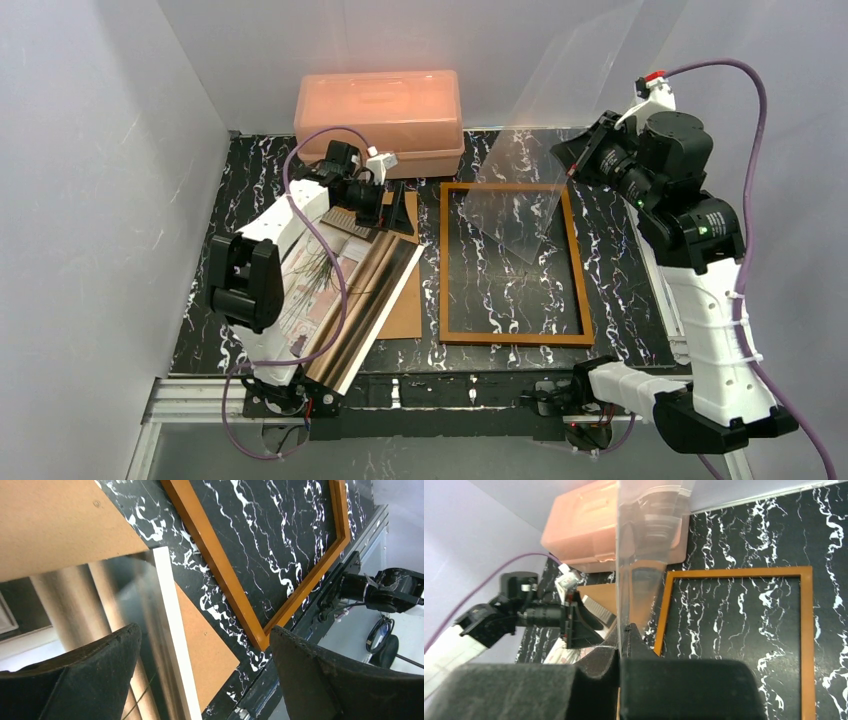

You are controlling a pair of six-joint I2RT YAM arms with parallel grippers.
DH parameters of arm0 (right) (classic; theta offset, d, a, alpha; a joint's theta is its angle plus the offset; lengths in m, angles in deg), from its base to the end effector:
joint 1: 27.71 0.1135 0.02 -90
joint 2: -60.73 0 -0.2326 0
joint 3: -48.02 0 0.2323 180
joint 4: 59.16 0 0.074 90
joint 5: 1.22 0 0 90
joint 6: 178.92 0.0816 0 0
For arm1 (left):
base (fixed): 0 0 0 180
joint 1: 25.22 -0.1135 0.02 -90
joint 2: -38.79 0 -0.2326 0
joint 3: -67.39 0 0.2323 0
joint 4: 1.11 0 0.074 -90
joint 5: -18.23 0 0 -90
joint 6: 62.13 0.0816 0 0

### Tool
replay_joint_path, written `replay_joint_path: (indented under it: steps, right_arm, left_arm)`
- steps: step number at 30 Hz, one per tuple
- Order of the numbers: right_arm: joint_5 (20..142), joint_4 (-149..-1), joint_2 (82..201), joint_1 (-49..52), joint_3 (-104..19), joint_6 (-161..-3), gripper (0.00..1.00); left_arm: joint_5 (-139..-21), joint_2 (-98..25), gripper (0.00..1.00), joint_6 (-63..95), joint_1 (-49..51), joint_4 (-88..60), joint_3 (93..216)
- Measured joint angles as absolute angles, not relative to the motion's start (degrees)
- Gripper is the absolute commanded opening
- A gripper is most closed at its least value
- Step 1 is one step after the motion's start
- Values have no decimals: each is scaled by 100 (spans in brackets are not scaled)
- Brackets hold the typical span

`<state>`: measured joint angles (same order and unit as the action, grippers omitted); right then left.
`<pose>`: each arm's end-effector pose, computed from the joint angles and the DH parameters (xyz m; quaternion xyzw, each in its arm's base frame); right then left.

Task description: Put the photo into the frame

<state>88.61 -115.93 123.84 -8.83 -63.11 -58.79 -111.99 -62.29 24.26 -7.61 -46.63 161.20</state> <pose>0.2118 0.0727 0.4700 0.0734 0.7554 0.2711 0.5920 0.3439 -0.1644 0.2038 0.2173 0.8700 -0.3754 0.2345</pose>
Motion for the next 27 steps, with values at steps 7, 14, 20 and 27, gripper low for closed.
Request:
replay_joint_path:
  steps: [7, 14, 20, 27]
  right_arm:
    - [8483, -11626, 12837, -883, -6313, -5936, 1]
    - [7049, -10926, 13213, -883, -6167, -5884, 1]
    - [5908, -9849, 13213, -883, -5787, -5381, 1]
    - [4984, -7805, 13202, -883, -4875, -4083, 1]
  left_arm:
    - [-11368, -5873, 99, 2375, -1052, -4645, 16463]
    - [-12795, -5315, 99, 1713, -1948, -4322, 16597]
    - [-13857, -5066, 98, 1099, -2879, -3566, 16201]
    - [-14519, -4583, 98, -99, -3122, -2154, 15327]
